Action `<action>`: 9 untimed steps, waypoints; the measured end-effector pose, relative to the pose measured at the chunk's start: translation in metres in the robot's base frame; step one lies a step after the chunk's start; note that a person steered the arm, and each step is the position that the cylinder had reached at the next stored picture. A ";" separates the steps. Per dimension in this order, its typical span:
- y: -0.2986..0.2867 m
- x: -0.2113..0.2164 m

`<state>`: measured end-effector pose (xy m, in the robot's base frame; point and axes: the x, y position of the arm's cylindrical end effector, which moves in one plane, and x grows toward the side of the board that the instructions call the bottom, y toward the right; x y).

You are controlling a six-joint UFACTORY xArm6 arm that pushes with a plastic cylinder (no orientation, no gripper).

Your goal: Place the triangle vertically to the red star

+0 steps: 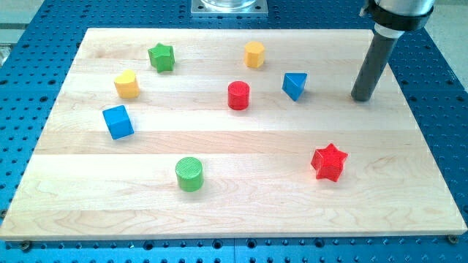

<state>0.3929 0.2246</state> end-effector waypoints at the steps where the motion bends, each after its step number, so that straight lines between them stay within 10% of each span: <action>1: -0.068 0.036; 3: -0.131 0.027; 6: -0.113 -0.065; 9: -0.072 -0.064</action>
<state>0.3286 0.1524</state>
